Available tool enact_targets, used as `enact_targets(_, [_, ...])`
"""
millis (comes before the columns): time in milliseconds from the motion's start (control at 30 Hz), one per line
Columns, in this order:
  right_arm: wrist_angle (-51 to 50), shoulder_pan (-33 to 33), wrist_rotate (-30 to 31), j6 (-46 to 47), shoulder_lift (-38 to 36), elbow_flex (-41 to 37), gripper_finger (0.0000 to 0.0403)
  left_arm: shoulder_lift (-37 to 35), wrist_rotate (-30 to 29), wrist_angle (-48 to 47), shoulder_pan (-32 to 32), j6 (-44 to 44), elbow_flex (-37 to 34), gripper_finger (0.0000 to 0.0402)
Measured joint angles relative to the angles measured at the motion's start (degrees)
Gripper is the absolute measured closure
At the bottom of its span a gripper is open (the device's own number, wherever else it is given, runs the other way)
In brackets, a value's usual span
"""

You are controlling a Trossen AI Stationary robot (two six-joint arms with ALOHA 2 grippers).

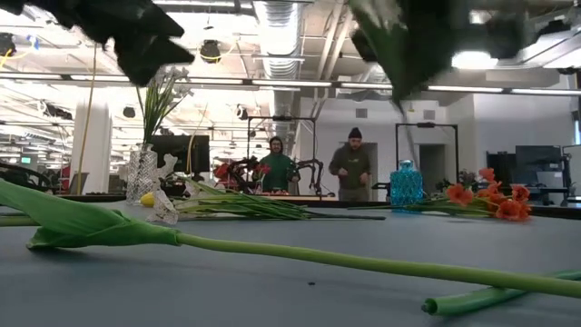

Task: Sort flowers into vase by color
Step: Put the top white flower into the transparent vase

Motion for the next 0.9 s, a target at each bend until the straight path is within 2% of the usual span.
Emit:
enact_targets(100, [12.63,-4.09,-10.70,14.88,-1.00,2.68,0.0384,-3.62,-3.27,1.69,-0.01,5.49,0.00,0.0237])
enact_targets(167, [24.41,-6.41,-15.62,26.29,-1.35,2.84,0.0384,-5.05,-5.16,4.57,0.29,8.86,0.00,0.0237])
enact_targets(267, [38.48,-8.94,-16.84,39.65,-1.07,2.87,0.0384,-5.79,-6.02,10.95,1.12,13.79,0.00,0.0237])
enact_targets(367, [47.77,-10.56,-16.98,47.10,0.09,2.87,0.0383,-5.59,-5.84,16.34,2.57,17.41,0.02,0.0237])
enact_targets(500, [53.25,-10.92,-17.04,51.18,2.40,2.85,0.0379,-4.08,-4.56,20.12,5.51,19.13,0.02,0.0237])
enact_targets(633, [55.12,-10.18,-17.04,51.45,5.10,2.85,0.0380,-1.62,1.91,22.00,8.77,15.21,0.04,0.0237])
enact_targets(733, [57.17,-9.60,-16.56,51.47,6.10,2.77,0.0380,0.51,3.44,23.15,10.00,11.94,0.04,0.0237])
enact_targets(900, [56.99,-9.22,-14.69,51.15,6.96,2.83,0.0380,4.90,5.23,30.38,10.75,9.36,0.04,0.0237])
